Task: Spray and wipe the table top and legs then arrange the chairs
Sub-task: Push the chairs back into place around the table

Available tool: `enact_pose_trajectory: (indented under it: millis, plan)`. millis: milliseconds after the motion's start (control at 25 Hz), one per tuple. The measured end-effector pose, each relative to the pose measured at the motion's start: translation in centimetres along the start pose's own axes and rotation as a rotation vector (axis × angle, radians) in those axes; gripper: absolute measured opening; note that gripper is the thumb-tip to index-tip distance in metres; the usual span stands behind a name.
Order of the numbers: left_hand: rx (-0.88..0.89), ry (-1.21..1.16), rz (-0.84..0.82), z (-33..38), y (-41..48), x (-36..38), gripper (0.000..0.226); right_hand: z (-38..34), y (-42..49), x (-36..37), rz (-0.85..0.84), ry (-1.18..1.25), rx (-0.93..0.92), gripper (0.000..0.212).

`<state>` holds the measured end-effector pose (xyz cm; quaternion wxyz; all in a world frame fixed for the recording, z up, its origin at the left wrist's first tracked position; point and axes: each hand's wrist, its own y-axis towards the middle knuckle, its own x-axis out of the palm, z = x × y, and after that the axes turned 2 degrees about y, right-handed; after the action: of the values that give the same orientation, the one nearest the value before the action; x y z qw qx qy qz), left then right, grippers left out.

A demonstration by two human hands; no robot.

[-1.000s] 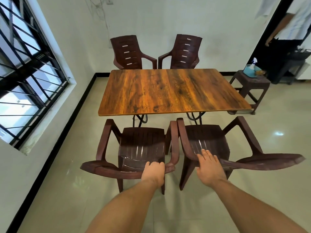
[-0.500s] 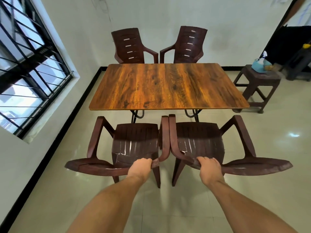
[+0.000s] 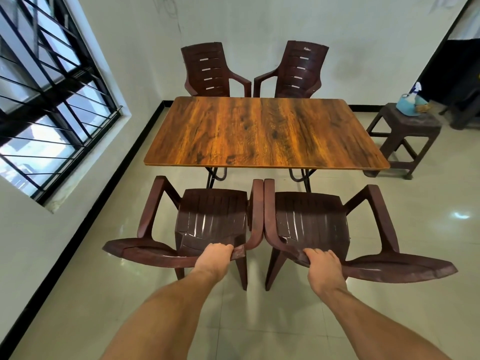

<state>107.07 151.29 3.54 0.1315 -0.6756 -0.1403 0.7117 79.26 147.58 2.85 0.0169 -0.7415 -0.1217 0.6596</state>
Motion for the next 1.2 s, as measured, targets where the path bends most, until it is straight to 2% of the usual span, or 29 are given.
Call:
enact_pose_trajectory:
  millis: [200, 880, 1200]
  plan:
    - [0.022, 0.064, 0.015, 0.1, -0.8, 0.2, 0.034, 0.0, -0.6, 0.0, -0.02, -0.012, 0.011, 0.045]
    - [0.021, -0.05, -0.025, -0.5, -1.2, 0.7, 0.031, 0.1, -1.1, -0.3, -0.089, -0.048, 0.031, 0.051]
    - [0.05, -0.022, -0.059, -0.7, -1.0, 0.6, 0.034, -0.1, -1.3, -1.0, -0.118, -0.052, 0.034, 0.053]
